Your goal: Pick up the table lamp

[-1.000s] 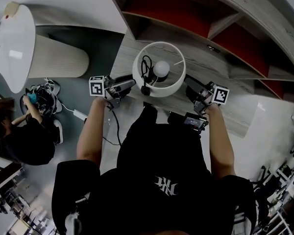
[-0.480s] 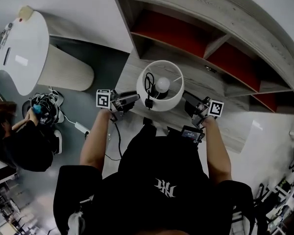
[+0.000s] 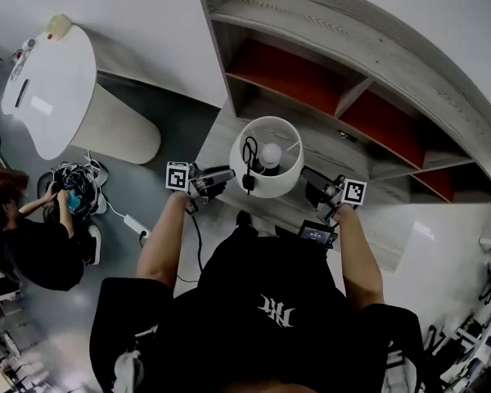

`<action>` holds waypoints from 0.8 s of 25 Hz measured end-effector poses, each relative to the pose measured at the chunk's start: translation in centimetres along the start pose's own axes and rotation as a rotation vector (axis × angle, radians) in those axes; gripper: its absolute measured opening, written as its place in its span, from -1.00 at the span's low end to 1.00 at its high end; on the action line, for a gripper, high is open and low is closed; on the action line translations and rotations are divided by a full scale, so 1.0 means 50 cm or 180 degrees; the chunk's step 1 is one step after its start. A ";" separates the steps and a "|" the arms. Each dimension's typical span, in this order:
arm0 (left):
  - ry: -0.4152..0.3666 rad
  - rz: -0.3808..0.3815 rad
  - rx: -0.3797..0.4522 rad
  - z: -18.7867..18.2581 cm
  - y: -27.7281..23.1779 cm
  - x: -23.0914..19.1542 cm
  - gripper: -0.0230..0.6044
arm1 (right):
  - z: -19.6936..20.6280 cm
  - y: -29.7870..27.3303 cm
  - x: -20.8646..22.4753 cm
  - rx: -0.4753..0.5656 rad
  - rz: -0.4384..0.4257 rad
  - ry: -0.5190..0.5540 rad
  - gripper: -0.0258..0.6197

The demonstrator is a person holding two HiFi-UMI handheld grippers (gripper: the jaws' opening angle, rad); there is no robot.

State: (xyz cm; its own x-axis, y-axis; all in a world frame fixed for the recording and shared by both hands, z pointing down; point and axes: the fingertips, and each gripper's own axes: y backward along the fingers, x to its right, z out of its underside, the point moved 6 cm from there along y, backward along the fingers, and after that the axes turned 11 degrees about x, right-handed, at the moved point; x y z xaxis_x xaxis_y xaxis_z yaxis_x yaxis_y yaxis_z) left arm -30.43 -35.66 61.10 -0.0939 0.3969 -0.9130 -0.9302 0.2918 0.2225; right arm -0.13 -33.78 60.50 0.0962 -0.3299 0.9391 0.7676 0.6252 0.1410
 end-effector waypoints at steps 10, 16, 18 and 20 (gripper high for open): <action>-0.0128 -0.0070 -0.0043 -0.008 -0.005 0.019 -0.34 | -0.017 -0.011 -0.021 -0.0020 -0.0038 0.0133 -0.36; -0.0321 -0.0057 0.0005 -0.029 -0.018 0.058 -0.34 | -0.027 -0.014 -0.052 -0.0017 -0.0079 0.0199 -0.36; -0.0375 -0.0059 0.0001 -0.035 -0.022 0.074 -0.33 | -0.032 -0.015 -0.068 -0.0014 -0.0095 0.0235 -0.36; -0.0432 -0.0057 0.0001 -0.042 -0.028 0.091 -0.33 | -0.038 -0.016 -0.086 -0.0015 -0.0117 0.0284 -0.36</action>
State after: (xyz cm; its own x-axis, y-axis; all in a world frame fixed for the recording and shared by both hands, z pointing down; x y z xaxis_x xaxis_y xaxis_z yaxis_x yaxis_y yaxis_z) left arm -30.32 -36.06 55.90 -0.0283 0.5057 -0.8622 -0.9312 0.3003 0.2067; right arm 0.03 -34.21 55.74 0.1237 -0.4145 0.9016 0.7746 0.6082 0.1733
